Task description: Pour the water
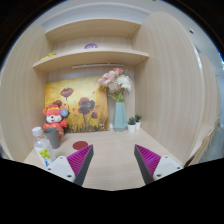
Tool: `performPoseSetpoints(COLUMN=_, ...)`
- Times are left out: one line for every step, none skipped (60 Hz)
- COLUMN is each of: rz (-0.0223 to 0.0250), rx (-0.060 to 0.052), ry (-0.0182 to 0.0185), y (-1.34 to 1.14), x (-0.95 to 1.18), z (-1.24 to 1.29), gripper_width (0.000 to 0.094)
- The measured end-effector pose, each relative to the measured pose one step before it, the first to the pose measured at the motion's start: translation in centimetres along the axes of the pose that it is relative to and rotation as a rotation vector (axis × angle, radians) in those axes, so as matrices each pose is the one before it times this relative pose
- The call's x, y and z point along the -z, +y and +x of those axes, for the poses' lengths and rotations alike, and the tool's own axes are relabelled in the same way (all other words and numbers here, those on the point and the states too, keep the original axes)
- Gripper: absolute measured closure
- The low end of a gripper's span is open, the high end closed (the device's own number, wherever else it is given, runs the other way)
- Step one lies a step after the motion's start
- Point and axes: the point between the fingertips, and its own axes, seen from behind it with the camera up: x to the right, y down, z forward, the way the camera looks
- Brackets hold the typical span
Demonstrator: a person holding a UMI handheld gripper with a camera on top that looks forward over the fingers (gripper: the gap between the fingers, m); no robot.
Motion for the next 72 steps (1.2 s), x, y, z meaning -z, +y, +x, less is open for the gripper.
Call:
performPoseSetpoints(rz=-0.00234, rx=0.0034, ry=-0.01802, y=0.241, x=0.18, z=-0.717, gripper_width=0.0083)
performPoseSetpoints(rz=-0.00153, rx=0.0031, ry=-0.01664, y=0.339, x=0.256, z=-0.829, gripper_width=0.0086)
performPoseSetpoints(rz=-0.00179, rx=0.0017, ry=-0.01452, y=0.365, x=0.231, z=-0.835, gripper_width=0.0084)
performPoseSetpoints(rz=-0.00248, rx=0.0015, ry=-0.01339, y=0.411, x=0.224, z=-0.885, gripper_width=0.0084)
performPoseSetpoints(rz=-0.0029, rx=0.0017, ry=-0.01289, y=0.43, x=0.255, z=-0.909, gripper_width=0.0084)
performPoseSetpoints(rz=0.00557, rx=0.0011, ry=-0.00353, y=-0.973, x=-0.334, z=0.881, gripper_width=0.0083)
performPoseSetpoints(rz=-0.00951, rx=0.0061, ry=-0.02402, y=1.44, x=0.63, z=-2.193, gripper_width=0.0084)
performPoseSetpoints(rz=-0.00011, rx=0.0049, ry=-0.01046, y=0.592, x=0.208, z=-1.479, gripper_width=0.0083)
performPoseSetpoints(rz=0.00079, rx=0.0042, ry=-0.0115, y=0.442, x=0.178, z=-1.045, gripper_width=0.0083)
performPoseSetpoints(rz=0.00091, rx=0.0039, ry=-0.00968, y=0.395, x=0.178, z=-0.966, gripper_width=0.0083)
performPoseSetpoints(rz=0.00189, rx=0.0035, ry=-0.00826, y=0.358, x=0.077, z=-0.962, gripper_width=0.0083)
performPoseSetpoints(rz=0.00196, rx=0.0029, ry=-0.00779, y=0.319, x=0.084, z=-0.914, gripper_width=0.0083)
performPoseSetpoints(rz=0.00172, rx=0.002, ry=-0.0088, y=0.331, x=0.042, z=-0.948, gripper_width=0.0083)
performPoseSetpoints(rz=0.00065, rx=0.0017, ry=-0.00973, y=0.317, x=0.062, z=-1.0, gripper_width=0.0082)
performPoseSetpoints(rz=0.00076, rx=0.0016, ry=-0.01089, y=0.286, x=-0.013, z=-1.028, gripper_width=0.0082)
performPoseSetpoints(rz=0.0006, rx=0.0024, ry=-0.01166, y=0.229, x=-0.023, z=-0.993, gripper_width=0.0082)
performPoseSetpoints(rz=0.00036, rx=0.0033, ry=-0.01236, y=0.217, x=-0.059, z=-0.979, gripper_width=0.0083)
performPoseSetpoints(rz=-0.00027, rx=0.0031, ry=-0.01187, y=0.254, x=-0.108, z=-0.935, gripper_width=0.008)
performPoseSetpoints(rz=-0.00131, rx=0.0027, ry=-0.01057, y=0.205, x=-0.136, z=-0.821, gripper_width=0.0075)
performPoseSetpoints(rz=-0.00146, rx=0.0019, ry=-0.00946, y=0.168, x=-0.193, z=-0.803, gripper_width=0.0072)
performPoseSetpoints(rz=-0.00138, rx=0.0021, ry=-0.00979, y=0.149, x=-0.225, z=-0.806, gripper_width=0.0069)
performPoseSetpoints(rz=-0.00141, rx=0.0039, ry=-0.01018, y=0.095, x=-0.233, z=-0.778, gripper_width=0.0072)
performPoseSetpoints(rz=-0.00014, rx=0.0026, ry=-0.00922, y=0.007, x=-0.226, z=-0.668, gripper_width=0.0073)
performPoseSetpoints(rz=0.00184, rx=0.0019, ry=-0.00666, y=-0.072, x=-0.232, z=-0.57, gripper_width=0.0075)
performPoseSetpoints(rz=0.00381, rx=0.001, ry=-0.00336, y=-0.088, x=-0.285, z=-0.434, gripper_width=0.0081)
performPoseSetpoints(rz=0.0046, rx=0.0002, ry=-0.00064, y=-0.106, x=-0.299, z=-0.323, gripper_width=0.0085)
performPoseSetpoints(rz=0.00912, rx=0.0003, ry=0.00142, y=-0.01, x=-0.396, z=-0.295, gripper_width=0.0082)
performPoseSetpoints(rz=0.00496, rx=-0.0008, ry=0.00203, y=-0.133, x=-0.329, z=-0.261, gripper_width=0.0082)
performPoseSetpoints(rz=0.00094, rx=-0.0012, ry=0.0022, y=-0.249, x=-0.256, z=-0.173, gripper_width=0.0081)
performPoseSetpoints(rz=0.00833, rx=-0.0011, ry=0.00362, y=0.014, x=-0.473, z=-0.169, gripper_width=0.0082)
performPoseSetpoints(rz=0.00326, rx=-0.0012, ry=0.00315, y=-0.09, x=-0.386, z=-0.146, gripper_width=0.0082)
performPoseSetpoints(rz=0.00185, rx=-0.0018, ry=0.00294, y=-0.082, x=-0.404, z=-0.156, gripper_width=0.0084)
performPoseSetpoints(rz=-0.00187, rx=-0.0023, ry=0.00208, y=-0.203, x=-0.301, z=-0.131, gripper_width=0.0083)
performPoseSetpoints(rz=0.00656, rx=-0.0019, ry=0.00293, y=0.044, x=-0.519, z=-0.127, gripper_width=0.0083)
performPoseSetpoints(rz=-0.00154, rx=-0.0007, ry=0.00139, y=-0.182, x=-0.417, z=-0.158, gripper_width=0.0083)
performPoseSetpoints(rz=0.00487, rx=0.0006, ry=0.00211, y=0.142, x=-0.565, z=-0.146, gripper_width=0.0084)
performPoseSetpoints(rz=-0.00601, rx=0.0017, ry=0.0008, y=-0.053, x=-0.394, z=-0.079, gripper_width=0.0085)
performPoseSetpoints(rz=-0.00474, rx=0.0028, ry=0.0026, y=0.123, x=-0.45, z=-0.056, gripper_width=0.0089)
performPoseSetpoints(rz=0.00123, rx=0.0031, ry=0.00355, y=0.189, x=-0.518, z=0.028, gripper_width=0.0091)
performPoseSetpoints(rz=0.00126, rx=0.001, ry=0.00493, y=-0.012, x=-0.409, z=0.068, gripper_width=0.0098)
performPoseSetpoints(rz=0.0034, rx=-0.0006, ry=0.00612, y=-0.085, x=-0.394, z=0.067, gripper_width=0.0108)
performPoseSetpoints(rz=0.00412, rx=-0.0004, ry=0.00574, y=-0.072, x=-0.405, z=0.106, gripper_width=0.0117)
performPoseSetpoints(rz=0.00281, rx=0.0008, ry=0.00473, y=-0.048, x=-0.365, z=0.044, gripper_width=0.0125)
performPoseSetpoints(rz=-0.0021, rx=0.0026, ry=0.003, y=-0.112, x=-0.259, z=0.002, gripper_width=0.0133)
performPoseSetpoints(rz=0.00525, rx=0.003, ry=0.0038, y=0.1, x=-0.415, z=0.051, gripper_width=0.0137)
performPoseSetpoints(rz=0.00131, rx=0.0026, ry=0.00273, y=-0.007, x=-0.307, z=0.028, gripper_width=0.0139)
performPoseSetpoints(rz=0.00076, rx=0.0024, ry=0.00205, y=-0.026, x=-0.298, z=0.038, gripper_width=0.0142)
performPoseSetpoints(rz=0.00167, rx=0.002, ry=0.00335, y=-0.017, x=-0.272, z=0.069, gripper_width=0.0142)
performPoseSetpoints(rz=0.00252, rx=0.0009, ry=0.00353, y=-0.033, x=-0.249, z=0.058, gripper_width=0.015)
performPoseSetpoints(rz=-0.00239, rx=0.0011, ry=0.00127, y=-0.15, x=-0.189, z=0.004, gripper_width=0.0163)
performPoseSetpoints(rz=0.0008, rx=0.0014, ry=0.0, y=0.0, x=-0.263, z=-0.05, gripper_width=0.0181)
performPoseSetpoints(rz=0.00321, rx=0.001, ry=-0.00129, y=0.101, x=-0.309, z=-0.093, gripper_width=0.0199)
performPoseSetpoints(rz=-0.00448, rx=-0.0002, ry=-0.00375, y=-0.081, x=-0.105, z=-0.075, gripper_width=0.0219)
performPoseSetpoints(rz=0.00422, rx=-0.0024, ry=-0.00381, y=0.102, x=-0.276, z=-0.14, gripper_width=0.0234)
performPoseSetpoints(rz=-0.00338, rx=-0.0031, ry=-0.0048, y=-0.099, x=-0.065, z=-0.091, gripper_width=0.0252)
performPoseSetpoints(rz=0.00487, rx=-0.0012, ry=-0.00383, y=0.08, x=-0.274, z=-0.131, gripper_width=0.0278)
performPoseSetpoints(rz=0.00122, rx=-0.0006, ry=-0.00695, y=-0.045, x=-0.139, z=-0.221, gripper_width=0.0309)
performPoseSetpoints(rz=0.00169, rx=0.0004, ry=-0.00596, y=-0.065, x=-0.205, z=-0.211, gripper_width=0.0347)
performPoseSetpoints(rz=0.00231, rx=0.0012, ry=-0.00558, y=-0.008, x=-0.069, z=-0.082, gripper_width=0.038)
performPoseSetpoints(rz=0.002, rx=0.002, ry=0.00033, y=-0.025, x=-0.029, z=0.007, gripper_width=0.0379)
performPoseSetpoints(rz=0.00403, rx=0.0041, ry=0.00352, y=-0.081, x=0.034, z=0.022, gripper_width=0.038)
performPoseSetpoints(rz=0.00289, rx=0.0048, ry=0.00323, y=-0.021, x=-0.023, z=-0.009, gripper_width=0.0393)
performPoseSetpoints(rz=0.00099, rx=0.0066, ry=0.00222, y=0.014, x=0.002, z=-0.021, gripper_width=0.0398)
performPoseSetpoints(rz=0.00092, rx=0.0045, ry=0.00494, y=-0.181, x=-0.08, z=-0.283, gripper_width=0.0401)
performPoseSetpoints(rz=0.00374, rx=0.0056, ry=0.00062, y=-0.003, x=0.018, z=-0.015, gripper_width=0.0427)
performPoseSetpoints(rz=0.00438, rx=0.0042, ry=-0.00058, y=0.129, x=-0.028, z=0.094, gripper_width=0.0432)
performPoseSetpoints(rz=0.00073, rx=0.0015, ry=0.00292, y=-0.003, x=0.026, z=0.048, gripper_width=0.0453)
performPoseSetpoints(rz=0.00245, rx=0.0029, ry=0.00393, y=-0.032, x=0.002, z=0.06, gripper_width=0.0465)
performPoseSetpoints(rz=0.00163, rx=0.002, ry=0.0028, y=-0.017, x=0.006, z=0.011, gripper_width=0.0471)
performPoseSetpoints(rz=0.00229, rx=0.0028, ry=-0.00093, y=-0.025, x=-0.029, z=-0.09, gripper_width=0.0492)
performPoseSetpoints(rz=0.00246, rx=0.0006, ry=-0.002, y=-0.011, x=-0.022, z=-0.11, gripper_width=0.0496)
performPoseSetpoints(rz=0.00138, rx=0.0009, ry=-0.00385, y=0.003, x=-0.024, z=-0.115, gripper_width=0.0524)
